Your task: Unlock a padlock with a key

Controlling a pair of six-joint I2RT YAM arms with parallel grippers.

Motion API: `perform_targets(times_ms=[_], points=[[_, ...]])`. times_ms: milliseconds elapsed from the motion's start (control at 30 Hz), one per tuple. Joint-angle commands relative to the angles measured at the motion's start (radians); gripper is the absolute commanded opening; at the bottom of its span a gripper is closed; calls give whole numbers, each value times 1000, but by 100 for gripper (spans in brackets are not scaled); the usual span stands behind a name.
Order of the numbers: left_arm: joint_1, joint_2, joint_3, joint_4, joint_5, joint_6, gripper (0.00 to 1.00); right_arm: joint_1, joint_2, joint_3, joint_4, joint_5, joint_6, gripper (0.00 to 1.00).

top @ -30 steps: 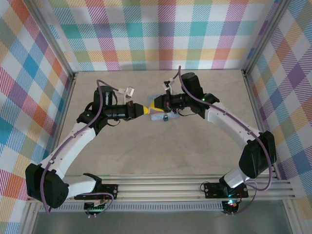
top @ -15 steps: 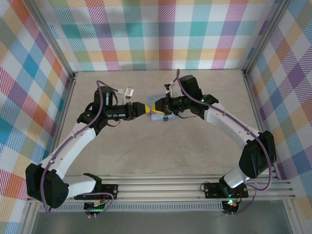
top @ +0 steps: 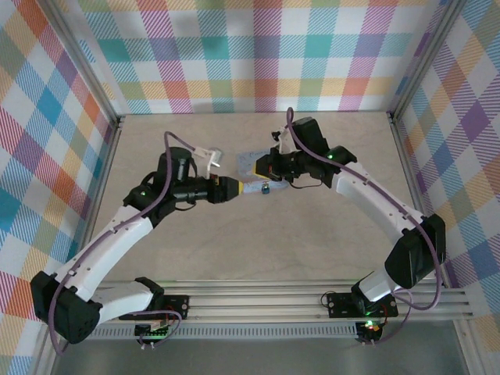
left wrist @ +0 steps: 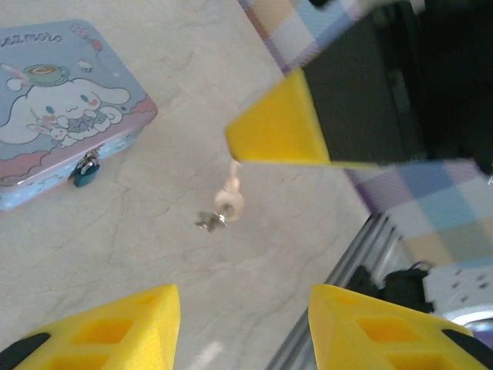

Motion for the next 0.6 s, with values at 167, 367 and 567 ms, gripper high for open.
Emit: perform_targets(times_ms=[167,367,567], points=[[-110,41,83,4,-200,296,46,6,-34,32,-59,55,64,0],[-153,88,90,46,-213,366,47,7,-45,36,-70,73,103,0],[-156,146,114,30,-213,413,48,8,-48,38,-83,81,126,0]])
